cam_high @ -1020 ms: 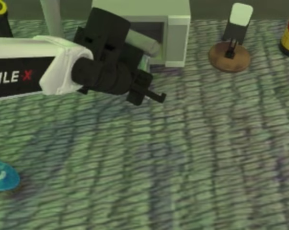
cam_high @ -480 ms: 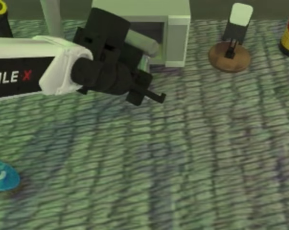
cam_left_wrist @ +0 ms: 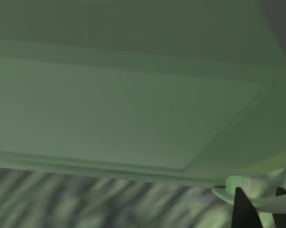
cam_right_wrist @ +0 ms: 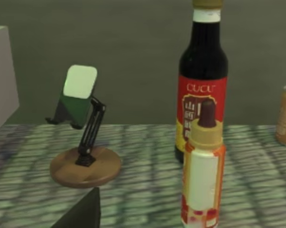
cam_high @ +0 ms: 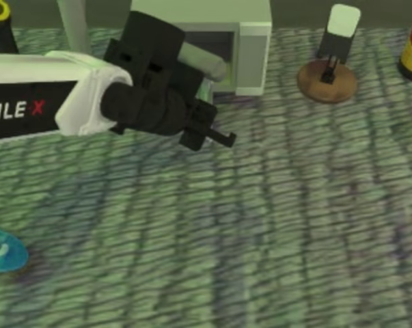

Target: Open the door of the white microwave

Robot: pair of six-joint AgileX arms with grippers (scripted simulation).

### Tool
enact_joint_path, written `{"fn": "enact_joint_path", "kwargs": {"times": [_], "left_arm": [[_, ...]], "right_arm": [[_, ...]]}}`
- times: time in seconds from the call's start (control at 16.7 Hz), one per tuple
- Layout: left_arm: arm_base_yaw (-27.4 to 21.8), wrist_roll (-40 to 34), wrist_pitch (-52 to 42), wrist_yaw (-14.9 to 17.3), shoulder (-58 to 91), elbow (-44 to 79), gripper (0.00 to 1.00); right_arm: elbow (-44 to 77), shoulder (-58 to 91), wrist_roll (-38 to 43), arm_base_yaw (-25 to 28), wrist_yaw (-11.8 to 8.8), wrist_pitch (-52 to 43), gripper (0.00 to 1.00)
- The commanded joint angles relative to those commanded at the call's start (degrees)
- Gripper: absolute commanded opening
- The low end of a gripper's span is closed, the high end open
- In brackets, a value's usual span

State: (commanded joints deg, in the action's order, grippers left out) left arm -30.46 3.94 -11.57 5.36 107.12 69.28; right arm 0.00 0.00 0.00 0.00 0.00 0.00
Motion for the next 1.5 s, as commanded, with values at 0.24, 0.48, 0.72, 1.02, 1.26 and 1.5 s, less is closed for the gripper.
{"fn": "enact_joint_path", "kwargs": {"times": [0.24, 0.48, 0.72, 1.02, 1.26, 1.5], "left_arm": [[0.0, 0.0, 0.0, 0.0, 0.0, 0.0, 0.00], [-0.4, -0.2, -0.1, 0.6, 0.0, -0.1, 0.00], [0.7, 2.2, 0.0, 2.1, -0.9, -0.9, 0.00], [1.4, 3.5, -0.1, 2.9, -1.2, -1.6, 0.00], [1.4, 3.5, -0.1, 2.9, -1.2, -1.6, 0.00], [1.4, 3.5, -0.1, 2.9, -1.2, -1.6, 0.00]], "right_arm": [[0.0, 0.0, 0.0, 0.0, 0.0, 0.0, 1.00], [0.0, 0.0, 0.0, 0.0, 0.0, 0.0, 1.00], [0.0, 0.0, 0.0, 0.0, 0.0, 0.0, 1.00], [0.0, 0.0, 0.0, 0.0, 0.0, 0.0, 1.00], [0.0, 0.0, 0.0, 0.0, 0.0, 0.0, 1.00], [0.0, 0.0, 0.0, 0.0, 0.0, 0.0, 1.00]]}}
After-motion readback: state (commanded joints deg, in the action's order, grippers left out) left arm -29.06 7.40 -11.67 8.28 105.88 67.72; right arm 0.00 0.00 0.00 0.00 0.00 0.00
